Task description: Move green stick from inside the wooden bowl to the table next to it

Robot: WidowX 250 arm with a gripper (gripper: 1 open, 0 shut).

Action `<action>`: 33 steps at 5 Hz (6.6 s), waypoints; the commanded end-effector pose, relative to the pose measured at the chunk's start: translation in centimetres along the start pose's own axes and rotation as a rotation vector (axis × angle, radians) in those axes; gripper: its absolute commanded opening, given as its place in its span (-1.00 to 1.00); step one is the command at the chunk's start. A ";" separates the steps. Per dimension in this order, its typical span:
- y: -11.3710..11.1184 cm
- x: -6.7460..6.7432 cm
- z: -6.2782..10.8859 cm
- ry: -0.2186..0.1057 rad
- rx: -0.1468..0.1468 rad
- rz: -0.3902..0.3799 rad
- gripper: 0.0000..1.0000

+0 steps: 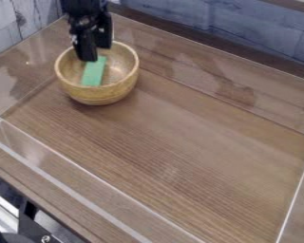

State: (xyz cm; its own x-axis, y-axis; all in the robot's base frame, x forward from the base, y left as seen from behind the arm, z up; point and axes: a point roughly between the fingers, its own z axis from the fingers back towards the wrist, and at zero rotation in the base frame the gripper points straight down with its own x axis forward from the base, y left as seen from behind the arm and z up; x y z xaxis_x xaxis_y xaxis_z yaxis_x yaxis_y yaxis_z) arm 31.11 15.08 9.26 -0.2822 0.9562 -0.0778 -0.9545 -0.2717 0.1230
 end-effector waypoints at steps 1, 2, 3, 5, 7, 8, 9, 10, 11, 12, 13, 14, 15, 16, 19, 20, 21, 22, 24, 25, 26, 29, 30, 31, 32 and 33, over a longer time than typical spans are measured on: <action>-0.8 1.4 3.3 -0.005 -0.070 -0.018 1.00; -1.4 2.5 3.6 0.011 -0.055 -0.048 1.00; -1.1 2.4 4.8 0.024 -0.049 -0.004 1.00; -0.3 2.1 4.3 0.023 -0.044 0.063 -1.00; 1.0 2.3 2.6 0.023 -0.035 0.105 1.00; 1.6 2.7 2.1 0.027 -0.030 0.121 1.00; 1.0 2.4 1.6 0.034 -0.027 0.151 1.00; 0.3 2.0 1.3 0.047 -0.024 0.189 1.00; 0.0 2.9 0.8 0.045 -0.011 0.124 1.00; -0.2 3.8 0.4 0.044 0.002 0.056 1.00; -0.5 3.5 0.5 0.057 0.006 0.075 1.00; -0.8 3.1 0.8 0.073 0.010 0.094 1.00; -1.0 2.6 0.8 0.083 0.015 0.111 1.00; -1.0 2.4 1.0 0.080 0.030 0.045 1.00; -2.4 0.8 -2.0 0.069 0.049 0.060 1.00; -2.5 1.2 -2.3 0.062 0.055 0.045 -1.00; -2.7 1.5 -2.3 0.059 0.060 0.031 -1.00; -1.9 1.3 -0.4 0.087 0.042 0.024 -1.00; -0.2 0.8 3.7 0.147 -0.008 0.004 -1.00; 0.2 0.6 2.7 0.130 0.006 -0.018 1.00; 0.5 0.4 1.8 0.114 0.021 -0.038 1.00; 0.6 1.4 -1.7 0.085 0.048 -0.075 -1.00; 1.2 0.9 -0.3 0.119 0.040 -0.050 -1.00; 0.9 -0.1 2.6 0.158 0.029 -0.026 -1.00; 0.7 -1.7 5.3 0.189 0.005 -0.003 -1.00; 0.4 -1.6 3.1 0.170 0.006 0.001 1.00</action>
State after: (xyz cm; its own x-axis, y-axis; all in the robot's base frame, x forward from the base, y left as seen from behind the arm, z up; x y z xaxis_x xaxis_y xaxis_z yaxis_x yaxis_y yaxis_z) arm 31.21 13.95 10.49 -0.3135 0.9133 -0.2600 -0.9444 -0.2715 0.1853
